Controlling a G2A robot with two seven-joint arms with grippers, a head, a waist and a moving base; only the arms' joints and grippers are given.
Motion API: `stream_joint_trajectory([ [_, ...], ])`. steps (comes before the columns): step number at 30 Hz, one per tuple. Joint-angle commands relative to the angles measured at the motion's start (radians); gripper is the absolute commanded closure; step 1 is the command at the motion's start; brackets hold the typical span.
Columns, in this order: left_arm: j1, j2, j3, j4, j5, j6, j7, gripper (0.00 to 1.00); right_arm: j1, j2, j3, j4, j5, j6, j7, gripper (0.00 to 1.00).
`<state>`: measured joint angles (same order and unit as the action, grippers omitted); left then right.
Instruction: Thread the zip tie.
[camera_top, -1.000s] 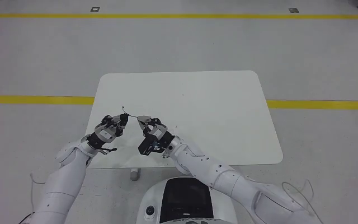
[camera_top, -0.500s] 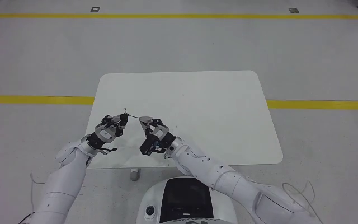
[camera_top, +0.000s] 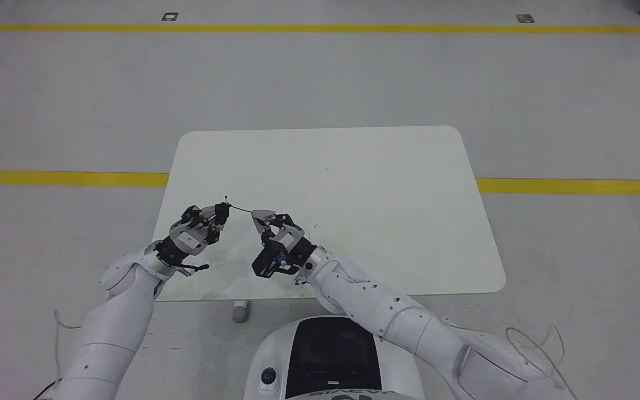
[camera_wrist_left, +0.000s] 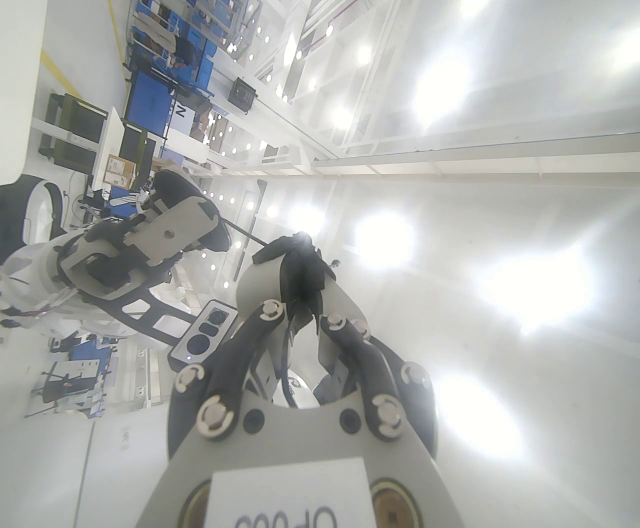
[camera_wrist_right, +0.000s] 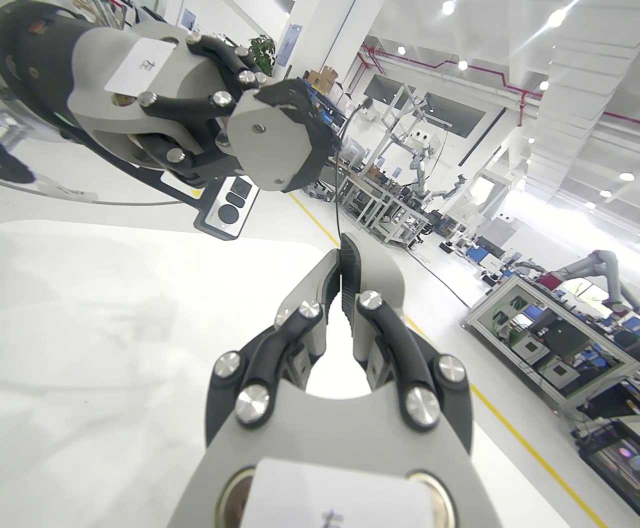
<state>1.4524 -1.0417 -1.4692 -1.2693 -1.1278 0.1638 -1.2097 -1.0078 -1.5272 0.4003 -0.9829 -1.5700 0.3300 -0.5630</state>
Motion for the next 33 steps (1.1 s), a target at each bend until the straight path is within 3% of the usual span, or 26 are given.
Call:
stream_joint_trajectory([
  [1,0.000,0.000,0.000,0.000,0.000,0.000,0.000,1.00,-0.001,0.001,0.000,0.000,0.000,-0.002,0.002,1.00],
  [33,0.000,0.000,0.000,0.000,0.000,0.000,0.000,1.00,-0.002,-0.002,-0.009,0.026,0.000,-0.013,0.015,1.00],
])
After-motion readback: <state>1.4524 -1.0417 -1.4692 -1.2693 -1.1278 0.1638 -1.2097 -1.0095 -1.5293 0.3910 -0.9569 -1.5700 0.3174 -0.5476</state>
